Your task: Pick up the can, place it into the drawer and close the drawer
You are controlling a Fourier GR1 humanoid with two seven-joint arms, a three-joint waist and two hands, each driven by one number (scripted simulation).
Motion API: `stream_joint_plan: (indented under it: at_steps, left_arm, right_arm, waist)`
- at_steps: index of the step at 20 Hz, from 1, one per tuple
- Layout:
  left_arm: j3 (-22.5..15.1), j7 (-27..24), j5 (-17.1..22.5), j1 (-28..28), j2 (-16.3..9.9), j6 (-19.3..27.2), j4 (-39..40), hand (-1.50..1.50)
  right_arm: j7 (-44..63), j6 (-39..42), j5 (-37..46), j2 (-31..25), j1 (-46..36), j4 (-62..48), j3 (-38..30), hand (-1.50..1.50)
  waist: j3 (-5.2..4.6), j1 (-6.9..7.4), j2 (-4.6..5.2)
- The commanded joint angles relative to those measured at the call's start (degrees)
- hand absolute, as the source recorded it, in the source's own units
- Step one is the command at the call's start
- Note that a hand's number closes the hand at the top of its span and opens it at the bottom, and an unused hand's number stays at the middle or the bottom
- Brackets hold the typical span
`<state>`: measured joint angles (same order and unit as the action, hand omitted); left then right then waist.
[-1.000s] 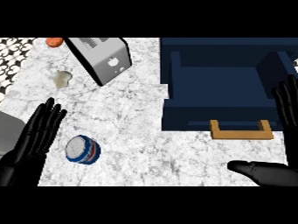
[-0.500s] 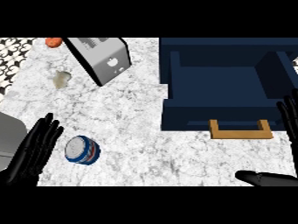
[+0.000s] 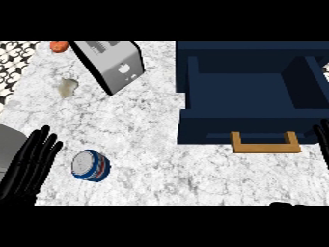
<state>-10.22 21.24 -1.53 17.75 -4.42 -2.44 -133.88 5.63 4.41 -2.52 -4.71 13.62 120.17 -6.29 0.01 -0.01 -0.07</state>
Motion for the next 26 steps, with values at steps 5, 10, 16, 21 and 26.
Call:
stream_joint_plan:
  at_steps: [5,10,16,21,26]
  left_arm:
    - [2.6,-3.9,-0.6,-2.0,0.9,-0.3,7.3,-1.5]
    - [1.8,-8.5,-1.6,-2.3,2.3,-0.3,13.2,-1.5]
    - [4.2,-12.4,-0.8,-3.2,2.2,-1.2,18.6,-1.5]
    - [4.0,-13.0,-2.8,-5.6,3.3,0.5,22.6,-1.5]
    - [8.5,-22.7,-1.4,-3.8,1.1,-1.6,28.8,-1.5]
  right_arm:
    - [1.0,3.8,-3.3,-1.2,3.1,2.8,-3.9,-1.5]
    - [0.1,1.9,-0.3,-0.4,-2.4,-1.8,-3.7,-1.5]
    - [-3.9,3.1,-0.6,0.5,-3.8,-7.4,-4.3,-1.5]
    - [-7.3,4.7,1.0,2.6,2.2,-4.3,-3.5,-1.5]
    - [-6.2,6.3,-1.8,2.3,5.2,-0.4,-5.7,-1.5]
  waist:
    - [-0.01,-0.12,0.02]
    - [-0.01,0.04,0.05]
    - [-0.01,0.1,0.07]
    - [0.0,-0.08,0.04]
    - [-0.01,-0.13,0.01]
